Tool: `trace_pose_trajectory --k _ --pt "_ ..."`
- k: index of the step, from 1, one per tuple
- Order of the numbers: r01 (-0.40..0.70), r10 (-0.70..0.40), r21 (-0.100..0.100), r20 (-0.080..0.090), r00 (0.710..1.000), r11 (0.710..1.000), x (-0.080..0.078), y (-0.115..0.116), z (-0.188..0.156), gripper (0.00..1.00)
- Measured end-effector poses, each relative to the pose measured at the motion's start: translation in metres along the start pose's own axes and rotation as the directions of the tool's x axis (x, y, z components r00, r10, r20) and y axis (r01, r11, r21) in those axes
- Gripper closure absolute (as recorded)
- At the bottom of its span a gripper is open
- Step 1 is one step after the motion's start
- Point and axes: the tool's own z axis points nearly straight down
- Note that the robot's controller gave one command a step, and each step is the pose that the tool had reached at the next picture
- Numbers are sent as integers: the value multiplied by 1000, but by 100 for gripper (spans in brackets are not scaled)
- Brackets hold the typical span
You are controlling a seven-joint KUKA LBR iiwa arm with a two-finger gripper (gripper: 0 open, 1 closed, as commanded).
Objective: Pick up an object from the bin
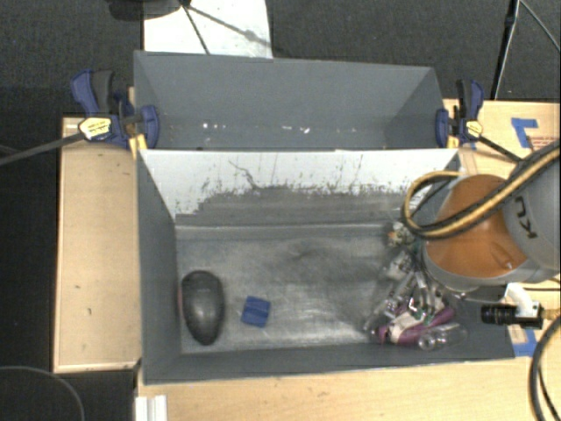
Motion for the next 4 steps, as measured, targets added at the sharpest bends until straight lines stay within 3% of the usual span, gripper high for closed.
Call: trace_pose_trajectory --k 1,2,3,4 --pt "339 -339 4 -3 941 941 -24 -40 1 0" --pt "427 -427 -14 -32 904 904 -43 -45 1 0" --pt "437 -437 -8 -7 899 899 -33 -53 1 0" --pt "296 -296 11 -2 955 955 -33 -44 -114 0"
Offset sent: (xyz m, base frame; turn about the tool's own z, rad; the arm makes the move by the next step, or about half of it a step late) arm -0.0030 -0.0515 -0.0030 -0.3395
